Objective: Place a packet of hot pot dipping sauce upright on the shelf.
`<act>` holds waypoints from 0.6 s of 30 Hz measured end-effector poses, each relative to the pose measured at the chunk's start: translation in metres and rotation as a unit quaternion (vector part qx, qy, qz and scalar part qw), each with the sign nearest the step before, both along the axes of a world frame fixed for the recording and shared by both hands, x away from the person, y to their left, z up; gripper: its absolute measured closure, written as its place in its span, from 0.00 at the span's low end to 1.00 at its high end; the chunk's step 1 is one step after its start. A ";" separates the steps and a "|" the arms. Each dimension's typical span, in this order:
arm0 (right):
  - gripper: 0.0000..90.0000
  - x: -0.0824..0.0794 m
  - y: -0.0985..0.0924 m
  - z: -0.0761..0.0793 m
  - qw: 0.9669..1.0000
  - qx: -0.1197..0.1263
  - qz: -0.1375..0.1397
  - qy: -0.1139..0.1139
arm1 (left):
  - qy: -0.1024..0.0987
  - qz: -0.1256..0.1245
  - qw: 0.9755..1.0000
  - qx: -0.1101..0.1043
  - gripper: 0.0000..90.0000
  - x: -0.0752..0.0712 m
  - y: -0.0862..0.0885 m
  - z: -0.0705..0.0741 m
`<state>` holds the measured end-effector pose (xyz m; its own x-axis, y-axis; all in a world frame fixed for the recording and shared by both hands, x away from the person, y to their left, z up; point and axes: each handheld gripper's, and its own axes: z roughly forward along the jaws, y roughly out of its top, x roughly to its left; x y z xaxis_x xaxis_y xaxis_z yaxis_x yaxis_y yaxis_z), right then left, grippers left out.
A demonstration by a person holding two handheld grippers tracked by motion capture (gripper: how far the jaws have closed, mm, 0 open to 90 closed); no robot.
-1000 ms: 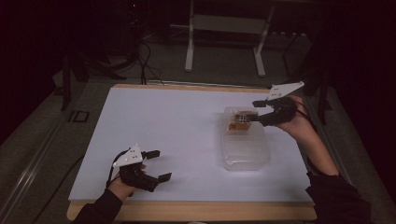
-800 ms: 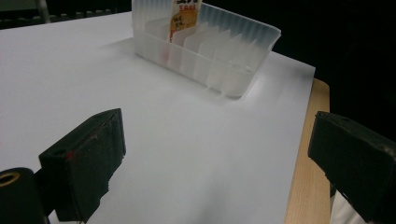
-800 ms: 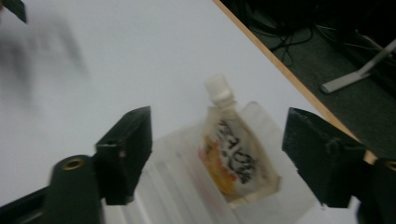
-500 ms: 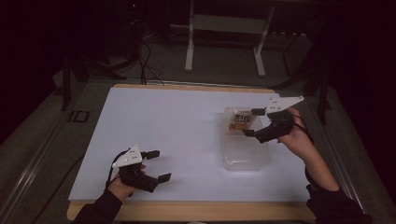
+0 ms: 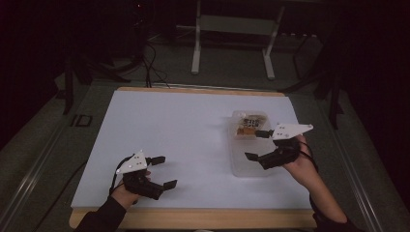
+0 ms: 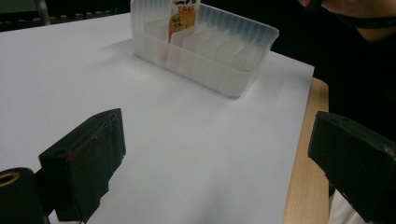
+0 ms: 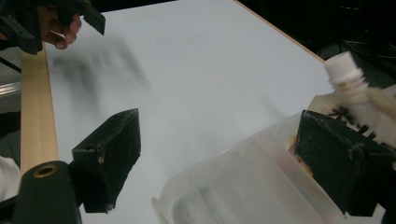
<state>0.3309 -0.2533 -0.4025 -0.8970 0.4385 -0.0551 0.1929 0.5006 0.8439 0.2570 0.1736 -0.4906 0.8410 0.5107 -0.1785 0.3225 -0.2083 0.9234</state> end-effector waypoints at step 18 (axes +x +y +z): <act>0.17 -0.038 -0.002 -0.024 0.999 0.031 0.000 0.014 | -0.002 -0.001 1.000 0.004 0.05 -0.001 -0.001 0.001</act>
<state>0.2929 -0.2557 -0.4267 -0.8976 0.4408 -0.0020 0.2176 0.4472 0.8676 0.2555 0.1729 -0.4901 0.8432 0.5096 -0.1712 0.3180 -0.2160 0.9232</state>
